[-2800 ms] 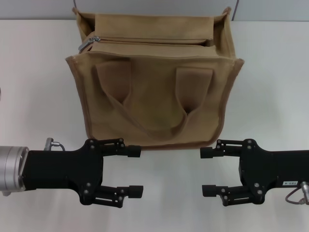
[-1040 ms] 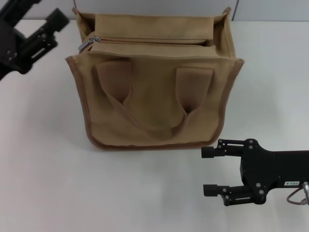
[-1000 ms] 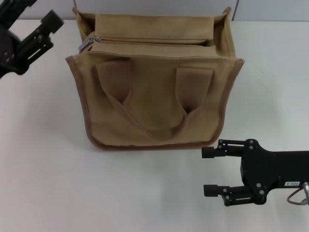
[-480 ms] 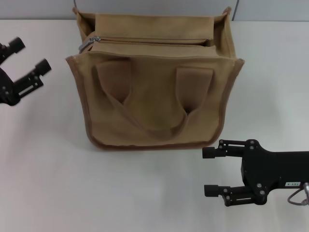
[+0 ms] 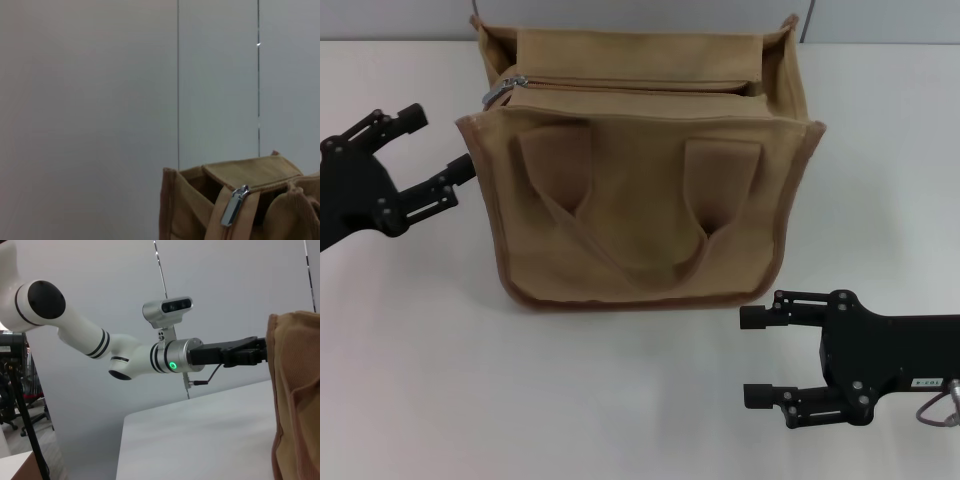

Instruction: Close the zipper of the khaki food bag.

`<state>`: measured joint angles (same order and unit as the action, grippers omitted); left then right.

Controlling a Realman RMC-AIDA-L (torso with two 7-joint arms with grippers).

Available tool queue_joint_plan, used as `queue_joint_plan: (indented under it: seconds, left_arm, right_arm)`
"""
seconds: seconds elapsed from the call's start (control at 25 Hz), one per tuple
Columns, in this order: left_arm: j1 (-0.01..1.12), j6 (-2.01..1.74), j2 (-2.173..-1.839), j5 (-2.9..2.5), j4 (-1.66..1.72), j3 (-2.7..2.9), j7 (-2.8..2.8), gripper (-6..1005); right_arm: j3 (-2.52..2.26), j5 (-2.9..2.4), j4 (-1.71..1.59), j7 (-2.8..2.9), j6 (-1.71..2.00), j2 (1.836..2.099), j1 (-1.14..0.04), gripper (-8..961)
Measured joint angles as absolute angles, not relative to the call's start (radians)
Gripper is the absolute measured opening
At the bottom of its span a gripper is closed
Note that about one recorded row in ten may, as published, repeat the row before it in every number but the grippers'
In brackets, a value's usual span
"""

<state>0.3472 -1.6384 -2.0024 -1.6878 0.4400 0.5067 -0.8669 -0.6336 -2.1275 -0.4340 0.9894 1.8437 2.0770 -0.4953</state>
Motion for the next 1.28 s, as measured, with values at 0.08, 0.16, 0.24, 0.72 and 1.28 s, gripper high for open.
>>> queue_joint_plan:
  seconds: [0.08, 0.16, 0.24, 0.72, 1.28]
  left_arm:
    - [0.347, -1.638, -2.002, -1.688, 0.440, 0.507, -0.867, 827]
    - [0.373, -1.612, -2.012, -1.688, 0.441, 0.536, -0.851, 827]
    - [0.379, -1.603, -2.015, -1.689, 0.442, 0.543, -0.845, 827]
    - [0.418, -1.514, -2.044, -1.683, 0.460, 0.558, -0.800, 826]
    - [0.377, -1.558, -2.001, -1.681, 0.476, 0.533, -0.818, 826]
  right_arm:
    - [-0.634, -2.127, -0.434, 0.989, 1.844, 2.077, -0.494, 762]
    - [-0.634, -2.127, -0.434, 0.989, 1.844, 2.077, -0.493, 762]
    - [-0.634, -2.127, -0.434, 0.989, 1.844, 2.077, -0.492, 762]
    - [-0.633, -2.128, -0.434, 0.992, 1.845, 2.077, -0.492, 761]
    - [-0.632, -2.128, -0.434, 0.994, 1.851, 2.077, -0.492, 761]
